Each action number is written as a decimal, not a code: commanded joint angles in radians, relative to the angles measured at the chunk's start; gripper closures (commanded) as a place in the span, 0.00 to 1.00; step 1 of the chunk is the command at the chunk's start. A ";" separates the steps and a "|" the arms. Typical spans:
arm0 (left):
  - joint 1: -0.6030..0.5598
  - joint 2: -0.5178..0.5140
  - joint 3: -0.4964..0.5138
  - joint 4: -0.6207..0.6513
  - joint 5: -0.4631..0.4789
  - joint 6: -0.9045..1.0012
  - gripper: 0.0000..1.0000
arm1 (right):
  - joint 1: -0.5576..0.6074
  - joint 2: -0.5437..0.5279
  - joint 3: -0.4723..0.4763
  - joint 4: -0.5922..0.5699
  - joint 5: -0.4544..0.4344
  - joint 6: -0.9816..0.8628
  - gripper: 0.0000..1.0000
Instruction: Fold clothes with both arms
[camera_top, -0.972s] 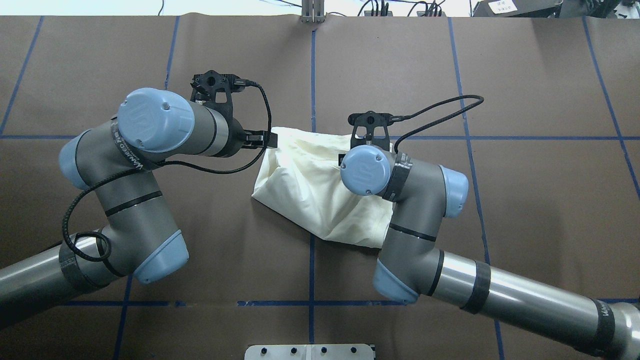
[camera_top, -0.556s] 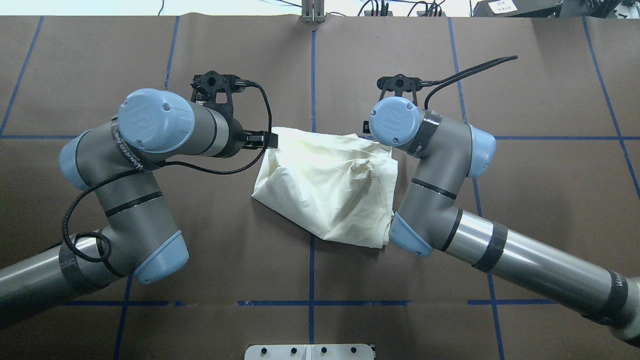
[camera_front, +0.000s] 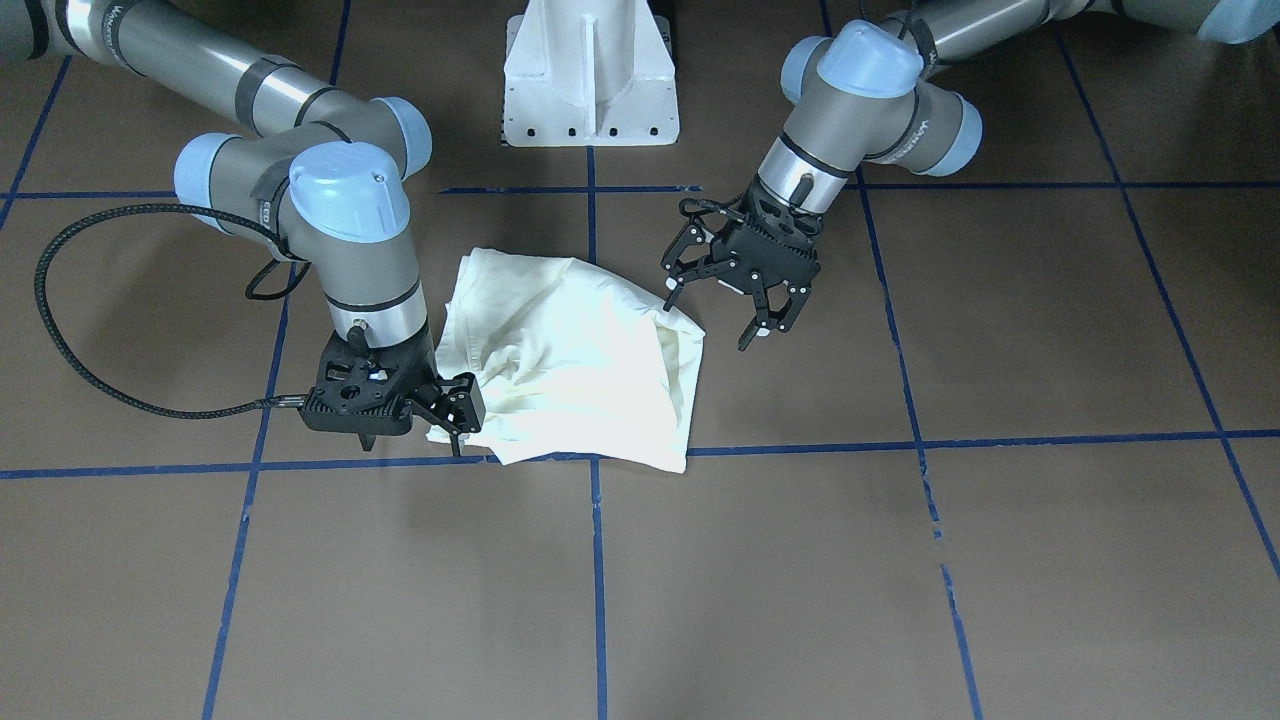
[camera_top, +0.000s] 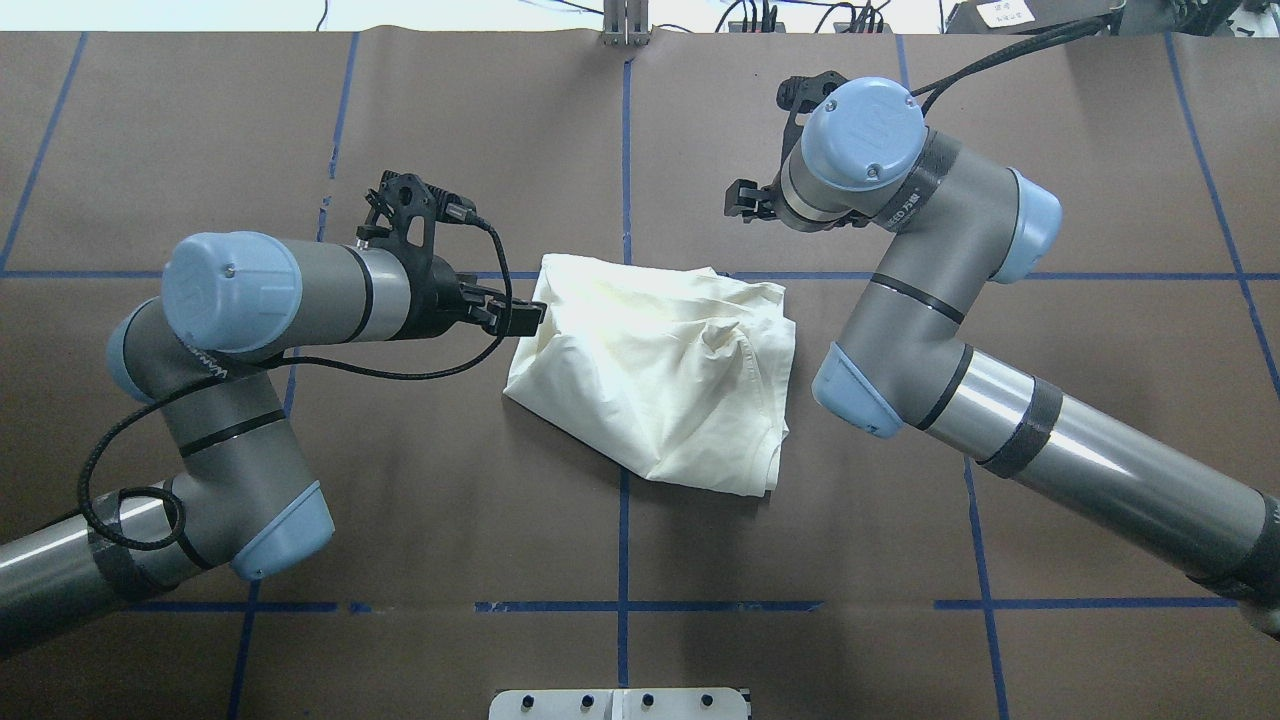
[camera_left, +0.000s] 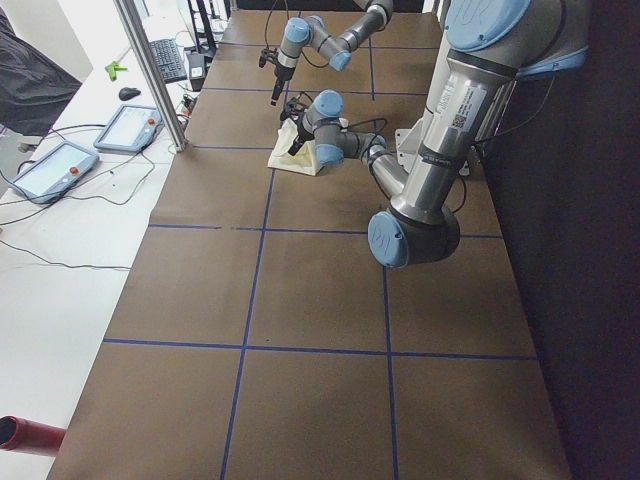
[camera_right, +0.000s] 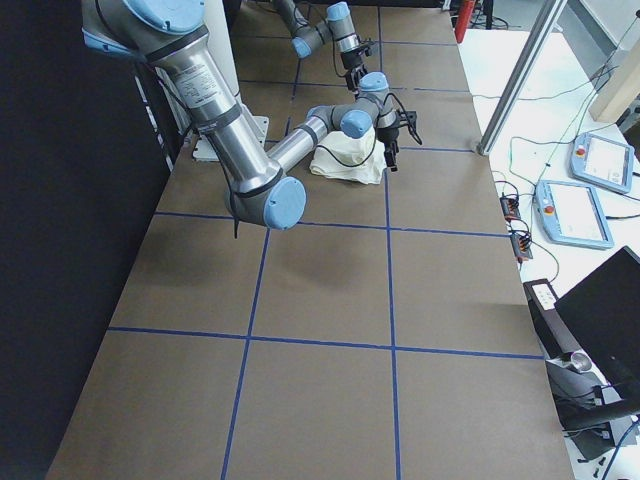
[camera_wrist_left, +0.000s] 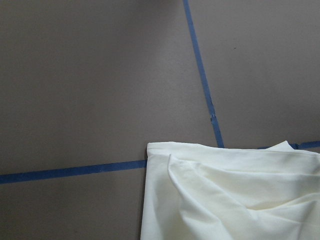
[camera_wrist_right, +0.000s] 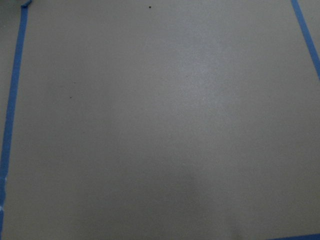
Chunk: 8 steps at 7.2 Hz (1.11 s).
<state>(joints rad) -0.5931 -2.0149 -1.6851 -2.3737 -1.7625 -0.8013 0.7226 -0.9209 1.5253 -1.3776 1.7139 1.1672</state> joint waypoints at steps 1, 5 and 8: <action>0.004 0.015 0.121 -0.302 -0.113 0.210 0.00 | 0.015 -0.003 0.003 0.005 0.019 -0.009 0.00; 0.016 0.002 0.245 -0.499 -0.183 0.300 0.00 | 0.017 -0.016 0.019 0.005 0.024 -0.009 0.00; 0.050 -0.046 0.264 -0.499 -0.175 0.298 0.00 | 0.017 -0.026 0.022 0.006 0.023 -0.009 0.00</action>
<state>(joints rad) -0.5547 -2.0345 -1.4362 -2.8722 -1.9399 -0.5033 0.7393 -0.9434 1.5469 -1.3716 1.7377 1.1582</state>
